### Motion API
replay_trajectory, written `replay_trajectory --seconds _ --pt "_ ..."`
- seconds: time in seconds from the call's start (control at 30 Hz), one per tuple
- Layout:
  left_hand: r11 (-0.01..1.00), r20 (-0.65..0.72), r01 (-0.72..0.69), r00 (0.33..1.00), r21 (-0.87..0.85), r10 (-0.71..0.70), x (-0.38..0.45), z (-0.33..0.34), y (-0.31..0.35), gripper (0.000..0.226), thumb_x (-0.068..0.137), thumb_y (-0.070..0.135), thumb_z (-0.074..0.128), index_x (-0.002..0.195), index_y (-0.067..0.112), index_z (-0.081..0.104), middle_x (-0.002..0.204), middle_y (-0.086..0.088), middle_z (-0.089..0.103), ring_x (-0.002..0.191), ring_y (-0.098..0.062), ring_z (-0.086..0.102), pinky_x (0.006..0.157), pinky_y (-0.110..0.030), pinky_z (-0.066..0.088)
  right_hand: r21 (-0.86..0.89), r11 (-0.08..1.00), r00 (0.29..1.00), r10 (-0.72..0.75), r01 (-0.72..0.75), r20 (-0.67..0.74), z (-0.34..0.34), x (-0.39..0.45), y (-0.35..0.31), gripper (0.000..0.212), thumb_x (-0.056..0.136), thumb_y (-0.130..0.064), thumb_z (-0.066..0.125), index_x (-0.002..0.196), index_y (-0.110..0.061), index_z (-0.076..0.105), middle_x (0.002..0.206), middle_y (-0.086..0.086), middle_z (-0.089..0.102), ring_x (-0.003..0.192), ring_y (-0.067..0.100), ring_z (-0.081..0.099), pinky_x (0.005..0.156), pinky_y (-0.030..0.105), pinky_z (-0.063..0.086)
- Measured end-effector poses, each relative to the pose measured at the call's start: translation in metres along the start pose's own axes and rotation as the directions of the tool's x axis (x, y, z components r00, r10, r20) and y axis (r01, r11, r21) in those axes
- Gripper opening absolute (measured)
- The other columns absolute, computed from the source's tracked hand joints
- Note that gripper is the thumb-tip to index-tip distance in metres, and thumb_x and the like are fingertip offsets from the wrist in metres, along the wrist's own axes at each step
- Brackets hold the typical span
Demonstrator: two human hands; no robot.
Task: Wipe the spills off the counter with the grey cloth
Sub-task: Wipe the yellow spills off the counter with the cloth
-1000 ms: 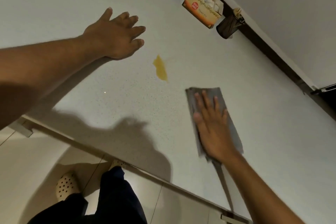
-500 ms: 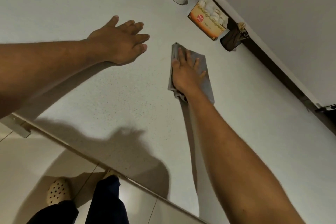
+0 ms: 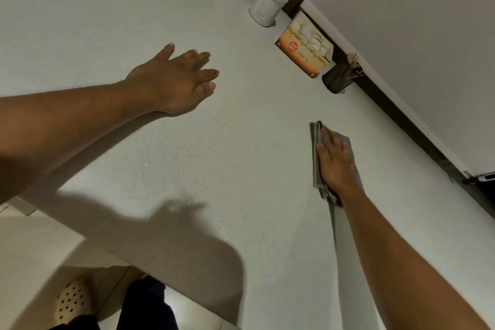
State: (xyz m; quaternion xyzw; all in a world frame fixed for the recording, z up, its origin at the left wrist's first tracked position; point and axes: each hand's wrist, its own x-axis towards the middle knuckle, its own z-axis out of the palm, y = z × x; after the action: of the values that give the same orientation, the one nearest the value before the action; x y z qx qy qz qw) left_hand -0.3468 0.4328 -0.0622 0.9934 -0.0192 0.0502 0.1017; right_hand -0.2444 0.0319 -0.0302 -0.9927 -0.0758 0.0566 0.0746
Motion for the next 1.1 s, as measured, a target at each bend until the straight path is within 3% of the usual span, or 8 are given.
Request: replay_trajectory --seconds 0.23,0.4,0.57,0.67,0.73,0.8,0.93,1.1 --pt "0.998 -0.124 0.057 0.99 -0.031 -0.06 -0.001 0.0 0.004 0.076 0.105 0.06 0.01 0.169 0.019 0.019 0.177 -0.011 0.018 0.164 -0.029 0.016 0.131 -0.059 0.011 0.067 0.995 0.997 0.072 -0.072 0.005 0.008 0.104 -0.132 0.062 0.108 -0.057 0.004 0.168 -0.04 0.009 0.179 0.001 0.008 0.164 0.034 0.003 0.127 0.065 -0.003" --pt "0.987 -0.161 0.161 0.975 0.014 -0.157 -0.006 -0.016 0.001 0.084 0.101 0.062 0.011 0.164 0.01 0.032 0.173 -0.016 0.03 0.161 -0.031 0.025 0.129 -0.061 0.013 0.017 0.942 0.941 -0.335 0.335 0.04 0.044 0.068 -0.235 0.062 0.107 -0.058 0.006 0.167 -0.043 0.011 0.179 -0.004 0.009 0.164 0.036 0.001 0.125 0.07 -0.005" --pt "0.995 -0.095 0.079 0.993 0.065 -0.073 -0.025 -0.013 -0.031 0.088 0.1 0.066 0.006 0.158 0.008 0.04 0.169 -0.019 0.035 0.158 -0.034 0.03 0.125 -0.061 0.023 -0.004 0.763 0.761 -0.646 0.647 0.06 0.033 0.055 -0.159 0.054 0.111 -0.052 0.02 0.165 -0.044 0.023 0.176 -0.011 0.018 0.164 0.026 0.01 0.128 0.052 0.003" --pt "0.995 -0.033 0.093 0.995 0.022 -0.093 -0.037 -0.005 -0.04 0.089 0.1 0.069 0.002 0.163 0.014 0.032 0.175 -0.012 0.026 0.163 -0.029 0.02 0.128 -0.059 0.016 0.077 0.982 0.983 -0.168 0.173 -0.071 0.016 0.076 -0.112 0.055 0.11 -0.053 0.023 0.163 -0.043 0.03 0.172 0.0 0.031 0.158 0.03 0.028 0.128 0.052 0.021" --pt "0.994 -0.025 0.1 0.995 0.036 -0.099 -0.03 -0.006 -0.036 0.089 0.099 0.069 0.002 0.166 0.016 0.027 0.177 -0.008 0.022 0.164 -0.027 0.016 0.129 -0.059 0.013 0.121 0.953 0.959 0.283 -0.277 -0.031 0.016 0.081 -0.119 0.061 0.107 -0.053 0.025 0.167 -0.04 0.019 0.177 0.003 0.016 0.162 0.037 0.01 0.127 0.066 0.005" --pt "0.993 -0.016 0.107 0.994 0.05 -0.106 -0.024 -0.006 -0.035 0.086 0.1 0.068 0.004 0.167 0.017 0.022 0.178 -0.006 0.018 0.164 -0.026 0.014 0.13 -0.059 0.011 0.121 0.91 0.915 0.402 -0.396 -0.026 0.027 0.07 -0.158 0.072 0.1 -0.054 0.031 0.168 -0.036 0.015 0.178 0.004 0.009 0.162 0.043 0.001 0.12 0.078 -0.005" --pt "0.991 -0.013 0.122 0.992 0.058 -0.122 -0.027 -0.005 -0.038 0.083 0.101 0.061 0.001 0.168 0.017 0.019 0.178 -0.006 0.016 0.165 -0.026 0.012 0.13 -0.058 0.011 0.046 0.983 0.984 -0.173 0.175 -0.047 0.059 0.018 -0.215 0.068 0.102 -0.059 0.015 0.167 -0.038 0.015 0.178 0.001 0.011 0.163 0.04 0.001 0.121 0.073 -0.009" --pt "0.992 0.021 0.098 0.995 0.077 -0.1 -0.028 -0.01 -0.033 0.088 0.095 0.061 -0.004 0.168 0.016 0.017 0.178 -0.007 0.015 0.165 -0.027 0.012 0.13 -0.056 0.011 0.044 0.624 0.615 -0.779 0.78 0.122 0.04 -0.032 -0.128 0.052 0.112 -0.053 0.026 0.164 -0.049 0.021 0.177 -0.017 0.011 0.165 0.015 -0.004 0.13 0.055 -0.007"
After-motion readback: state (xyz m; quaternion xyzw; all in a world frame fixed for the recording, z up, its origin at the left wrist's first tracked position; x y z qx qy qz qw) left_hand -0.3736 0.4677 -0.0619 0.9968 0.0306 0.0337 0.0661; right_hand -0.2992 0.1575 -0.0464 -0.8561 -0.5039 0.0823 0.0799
